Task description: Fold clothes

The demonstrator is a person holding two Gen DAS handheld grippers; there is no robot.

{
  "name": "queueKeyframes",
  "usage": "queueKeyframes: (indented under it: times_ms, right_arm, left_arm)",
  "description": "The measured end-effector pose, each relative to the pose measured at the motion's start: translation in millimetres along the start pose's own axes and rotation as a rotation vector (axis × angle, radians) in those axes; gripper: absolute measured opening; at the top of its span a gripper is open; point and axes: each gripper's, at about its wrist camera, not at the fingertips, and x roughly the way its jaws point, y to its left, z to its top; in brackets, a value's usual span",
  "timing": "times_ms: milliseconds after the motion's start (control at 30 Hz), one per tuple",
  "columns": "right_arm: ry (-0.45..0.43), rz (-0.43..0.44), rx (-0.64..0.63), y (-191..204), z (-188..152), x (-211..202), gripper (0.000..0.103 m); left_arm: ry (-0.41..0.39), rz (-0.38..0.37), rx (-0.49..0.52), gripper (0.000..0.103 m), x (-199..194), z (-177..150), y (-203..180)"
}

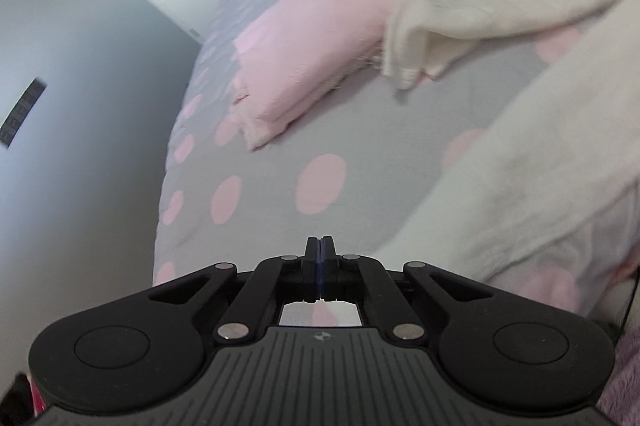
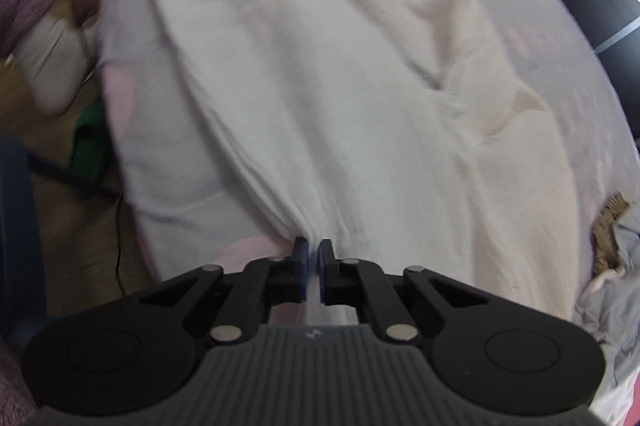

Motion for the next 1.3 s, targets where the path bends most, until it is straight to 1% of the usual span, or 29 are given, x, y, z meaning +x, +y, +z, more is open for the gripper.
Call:
queueKeyframes:
  times_ms: [33, 67, 100, 167, 200, 233, 300, 367, 500, 633, 767, 900, 967, 1000, 1033, 1067, 1100, 1167, 1233, 1300]
  right_arm:
    - [-0.019, -0.021, 0.044, -10, 2, -4, 0.005]
    - [-0.039, -0.038, 0.088, -19, 3, -9, 0.005]
    - [-0.059, -0.047, 0.131, -29, 5, -13, 0.005]
    - [-0.084, -0.041, 0.179, -41, 6, -18, 0.005]
    - [-0.091, -0.040, 0.190, -45, 7, -19, 0.005]
    - [-0.092, -0.046, 0.187, -44, 9, -18, 0.005]
    - [-0.093, -0.072, 0.172, -41, 13, -13, 0.005]
    - [-0.088, -0.096, 0.177, -44, 13, -9, 0.005]
    - [-0.087, -0.124, 0.226, -58, 15, -2, 0.005]
    - [-0.091, -0.128, 0.252, -66, 19, 2, 0.005]
    - [-0.091, -0.127, 0.254, -67, 21, 4, 0.005]
    - [-0.094, -0.131, 0.268, -68, 20, 4, 0.005]
    - [-0.099, -0.140, 0.282, -70, 19, 3, 0.005]
    - [-0.103, -0.142, 0.288, -71, 19, 2, 0.005]
    - [-0.108, -0.145, 0.291, -71, 20, 1, 0.005]
    - [-0.113, -0.147, 0.291, -71, 20, 0, 0.005]
    - [-0.116, -0.147, 0.289, -71, 20, -1, 0.005]
    - [-0.124, -0.146, 0.287, -71, 21, -5, 0.005]
    - [-0.132, -0.151, 0.288, -71, 22, -9, 0.005]
    - [-0.149, -0.158, 0.298, -74, 23, -15, 0.005]
  left_arm:
    - [-0.005, -0.017, -0.010, 0.000, -1, 2, 2]
    - [-0.022, -0.057, 0.002, 0.000, -3, 3, 1]
    - [-0.038, -0.107, 0.040, 0.000, -5, 4, -3]
    - [-0.071, -0.126, 0.180, 0.000, -10, 3, -24]
    - [-0.085, -0.139, 0.256, 0.002, -13, 1, -35]
    - [-0.081, -0.160, 0.312, 0.004, -14, 0, -45]
    - [-0.072, -0.204, 0.397, 0.021, -15, -4, -62]
    - [-0.063, -0.242, 0.470, 0.025, -15, -11, -77]
    - [0.005, -0.302, 0.605, 0.025, -8, -28, -104]
    - [0.039, -0.295, 0.712, 0.025, 0, -42, -128]
    - [0.038, -0.237, 0.749, 0.025, 15, -44, -137]
    - [0.054, -0.222, 0.807, 0.025, 23, -49, -147]
    - [0.056, -0.202, 0.753, 0.025, 22, -43, -138]
    - [0.057, -0.192, 0.722, 0.023, 22, -40, -133]
    - [0.057, -0.181, 0.690, 0.019, 21, -37, -128]
    - [0.057, -0.171, 0.659, 0.011, 21, -34, -124]
    - [0.058, -0.161, 0.627, 0.007, 20, -31, -119]
    - [0.059, -0.140, 0.564, 0.004, 19, -25, -109]
    - [0.060, -0.119, 0.501, 0.004, 18, -18, -99]
    - [0.037, -0.113, 0.354, 0.004, 13, -3, -75]
